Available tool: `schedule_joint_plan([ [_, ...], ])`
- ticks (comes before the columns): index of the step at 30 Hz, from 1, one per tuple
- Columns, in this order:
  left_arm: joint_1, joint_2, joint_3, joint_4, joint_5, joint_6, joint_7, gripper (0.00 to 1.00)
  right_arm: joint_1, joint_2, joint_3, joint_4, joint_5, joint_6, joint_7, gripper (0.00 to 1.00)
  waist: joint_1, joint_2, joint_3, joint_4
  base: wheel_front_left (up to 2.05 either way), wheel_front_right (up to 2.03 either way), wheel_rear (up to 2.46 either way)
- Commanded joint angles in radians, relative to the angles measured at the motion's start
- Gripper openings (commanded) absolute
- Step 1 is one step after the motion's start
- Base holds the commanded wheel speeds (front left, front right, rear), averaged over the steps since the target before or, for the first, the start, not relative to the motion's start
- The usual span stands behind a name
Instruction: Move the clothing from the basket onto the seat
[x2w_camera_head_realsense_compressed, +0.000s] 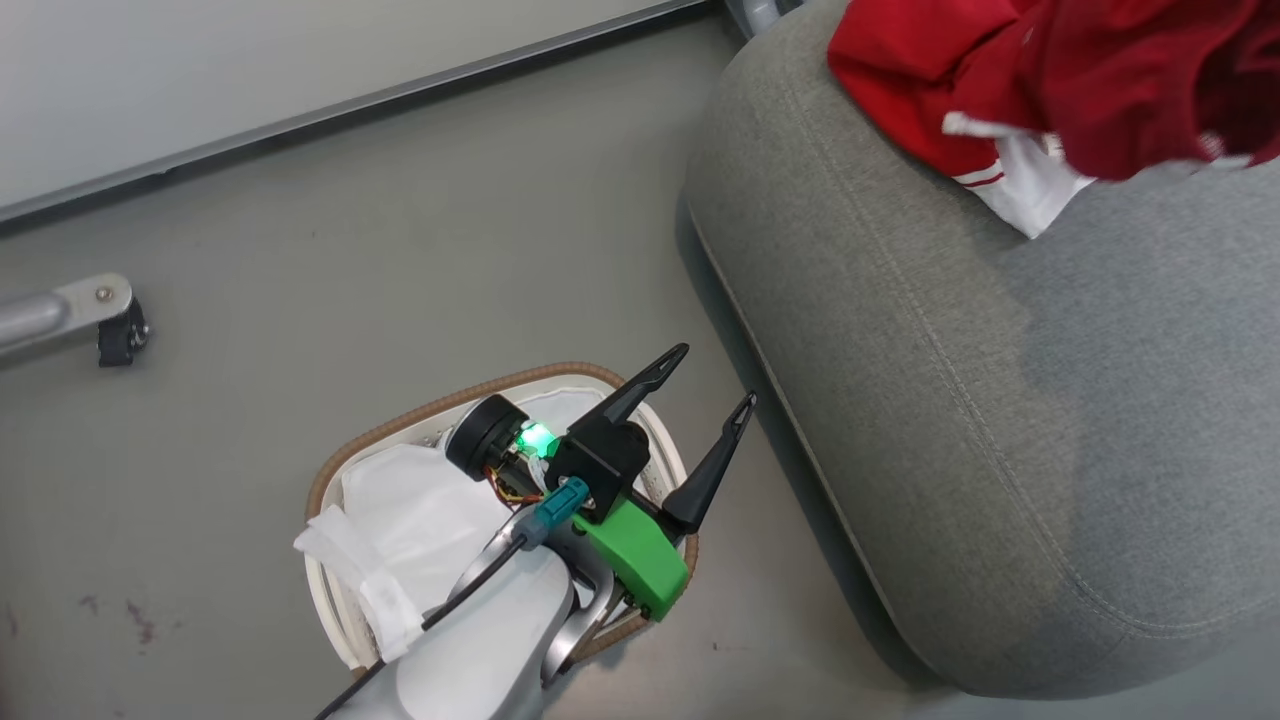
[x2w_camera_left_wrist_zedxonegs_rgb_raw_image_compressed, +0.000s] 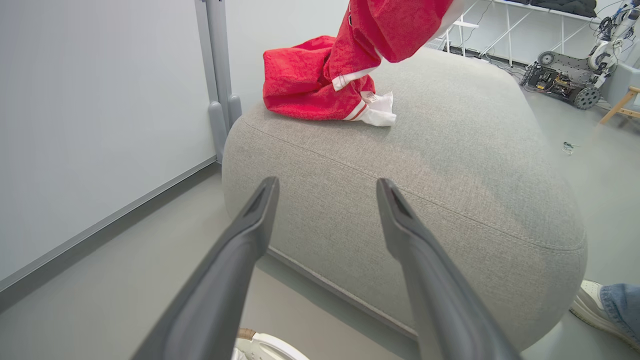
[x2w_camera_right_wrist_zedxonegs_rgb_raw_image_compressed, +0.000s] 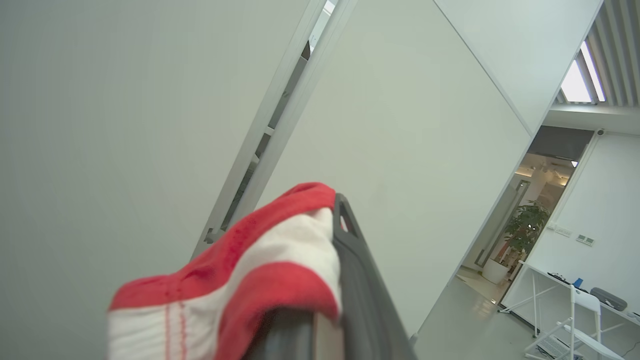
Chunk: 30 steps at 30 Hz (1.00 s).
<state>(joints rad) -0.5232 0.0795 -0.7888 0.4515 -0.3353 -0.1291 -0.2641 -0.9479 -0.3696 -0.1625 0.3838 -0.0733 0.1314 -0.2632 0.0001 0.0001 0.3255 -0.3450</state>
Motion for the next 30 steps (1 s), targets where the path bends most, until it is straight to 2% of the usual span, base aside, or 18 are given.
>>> schedule_joint_plan([
  [1, -0.019, 0.009, 0.007, -0.007, 0.013, -0.003, 0.000, 1.00, -0.044, -0.023, -0.017, 0.012, 0.005, -0.001, 0.003, 0.00, -0.0001, -0.0001, 0.065, 0.059, 0.00, 0.00, 0.00],
  [5, -0.036, 0.016, 0.014, -0.021, 0.034, -0.003, 0.000, 1.00, -0.131, -0.102, -0.052, 0.053, 0.016, -0.001, 0.023, 0.00, -0.0001, -0.0001, 0.131, 0.091, 0.00, 0.00, 0.00],
  [10, -0.066, 0.027, 0.025, -0.040, 0.062, -0.003, 0.000, 1.00, -0.168, -0.143, -0.039, 0.160, 0.007, -0.001, 0.024, 0.00, -0.0001, -0.0001, 0.219, 0.117, 0.00, 0.00, 0.00],
  [13, -0.082, 0.033, 0.030, -0.050, 0.073, -0.003, 0.000, 1.00, -0.160, -0.141, -0.056, 0.228, -0.009, -0.001, 0.014, 0.00, -0.0001, -0.0001, 0.263, 0.128, 0.00, 0.00, 0.00],
  [20, -0.098, 0.052, 0.037, -0.059, 0.091, -0.003, 0.000, 1.00, -0.107, -0.092, -0.123, 0.372, -0.059, -0.001, -0.001, 0.00, -0.0001, -0.0001, 0.338, 0.134, 0.00, 0.00, 0.00],
  [28, -0.105, 0.059, 0.032, -0.058, 0.101, -0.003, 0.000, 1.00, -0.038, -0.032, -0.162, 0.407, -0.088, -0.001, -0.003, 0.00, -0.0001, -0.0001, 0.350, 0.113, 0.00, 0.00, 0.00],
  [29, -0.106, 0.059, 0.030, -0.056, 0.100, -0.003, 0.000, 1.00, -0.030, -0.028, -0.163, 0.402, -0.092, -0.001, -0.003, 0.07, -0.0001, -0.0001, 0.347, 0.110, 0.00, 0.00, 0.00],
  [30, -0.105, 0.058, 0.028, -0.053, 0.098, -0.003, 0.000, 1.00, -0.019, -0.018, -0.159, 0.402, -0.090, -0.001, -0.003, 0.27, -0.0001, -0.0001, 0.342, 0.106, 0.00, 0.00, 0.00],
])
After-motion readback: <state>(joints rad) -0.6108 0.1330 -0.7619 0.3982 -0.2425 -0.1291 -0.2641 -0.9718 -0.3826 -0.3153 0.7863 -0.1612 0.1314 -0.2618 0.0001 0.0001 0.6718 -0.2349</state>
